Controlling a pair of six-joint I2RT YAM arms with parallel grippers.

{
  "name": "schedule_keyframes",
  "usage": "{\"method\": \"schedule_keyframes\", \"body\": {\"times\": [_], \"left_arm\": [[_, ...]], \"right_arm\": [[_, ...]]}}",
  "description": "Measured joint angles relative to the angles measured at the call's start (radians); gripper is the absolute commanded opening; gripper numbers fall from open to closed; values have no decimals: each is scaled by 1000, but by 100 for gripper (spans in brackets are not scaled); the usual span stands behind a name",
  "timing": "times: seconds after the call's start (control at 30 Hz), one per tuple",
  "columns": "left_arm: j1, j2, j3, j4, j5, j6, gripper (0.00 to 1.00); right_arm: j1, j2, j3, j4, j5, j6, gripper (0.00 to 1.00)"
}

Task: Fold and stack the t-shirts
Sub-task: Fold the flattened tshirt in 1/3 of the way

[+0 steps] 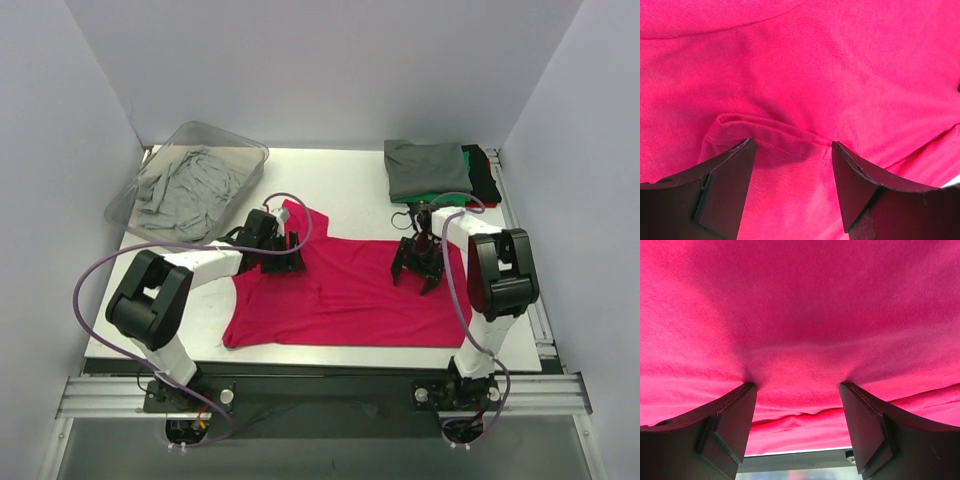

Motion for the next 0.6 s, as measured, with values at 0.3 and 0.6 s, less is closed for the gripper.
{"method": "schedule_keyframes", "body": {"times": [0.3,0.6], "left_arm": [[0,-3,-24,47,9,-17,73],[-13,-48,-85,79,7,-25,73]], "right_arm": [[0,-13,-21,9,-2,27,69],[2,-80,-115,11,-23,56,69]]}}
